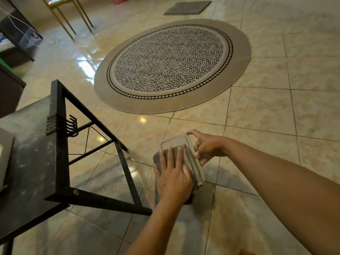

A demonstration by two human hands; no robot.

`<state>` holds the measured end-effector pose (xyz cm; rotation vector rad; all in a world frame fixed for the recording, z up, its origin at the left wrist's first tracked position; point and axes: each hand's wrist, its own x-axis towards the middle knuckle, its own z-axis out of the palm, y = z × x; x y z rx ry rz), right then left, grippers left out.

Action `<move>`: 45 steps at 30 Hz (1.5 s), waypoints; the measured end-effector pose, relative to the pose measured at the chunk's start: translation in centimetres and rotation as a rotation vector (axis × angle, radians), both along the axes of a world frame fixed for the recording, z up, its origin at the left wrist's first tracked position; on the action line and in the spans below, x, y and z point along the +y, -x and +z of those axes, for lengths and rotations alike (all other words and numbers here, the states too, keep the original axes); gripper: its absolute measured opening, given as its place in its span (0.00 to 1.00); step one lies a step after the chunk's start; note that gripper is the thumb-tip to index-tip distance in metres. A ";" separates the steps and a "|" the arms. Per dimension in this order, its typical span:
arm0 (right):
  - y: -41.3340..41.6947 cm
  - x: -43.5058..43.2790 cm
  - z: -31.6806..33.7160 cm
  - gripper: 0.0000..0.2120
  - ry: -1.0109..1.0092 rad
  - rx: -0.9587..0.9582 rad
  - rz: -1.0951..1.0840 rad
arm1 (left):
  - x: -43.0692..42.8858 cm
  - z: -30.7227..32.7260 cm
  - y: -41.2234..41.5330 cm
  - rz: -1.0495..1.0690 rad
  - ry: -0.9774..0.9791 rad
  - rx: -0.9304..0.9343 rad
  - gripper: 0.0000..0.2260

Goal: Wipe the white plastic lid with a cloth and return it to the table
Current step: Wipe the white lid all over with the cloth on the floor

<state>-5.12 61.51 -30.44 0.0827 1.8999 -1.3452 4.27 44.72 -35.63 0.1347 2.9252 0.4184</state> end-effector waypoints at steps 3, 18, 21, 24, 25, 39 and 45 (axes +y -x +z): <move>0.1 0.0 -0.1 0.43 -0.021 0.015 0.004 | 1.9 -0.5 -1.3 -0.031 0.068 0.030 0.28; -0.1 -0.4 -0.3 0.45 -0.038 0.036 0.009 | 1.3 0.1 -0.3 -0.030 0.086 0.032 0.28; -0.1 -0.5 -0.3 0.44 -0.030 0.016 -0.014 | 0.0 0.3 -1.2 0.016 0.055 0.027 0.29; 0.2 -0.4 -0.5 0.44 -0.030 0.016 -0.003 | 1.3 -0.1 -3.1 -0.015 0.069 0.038 0.29; 0.2 -0.3 -0.5 0.44 -0.033 0.022 0.008 | 1.9 -0.3 -3.1 -0.026 0.079 0.044 0.29; -0.1 -0.5 -0.3 0.43 -0.041 0.039 0.029 | 2.1 0.4 -0.9 -0.052 -0.001 0.000 0.29; -0.1 -0.6 -0.1 0.45 -0.019 0.012 0.027 | -2.7 0.4 -1.1 -0.173 -0.004 0.085 0.28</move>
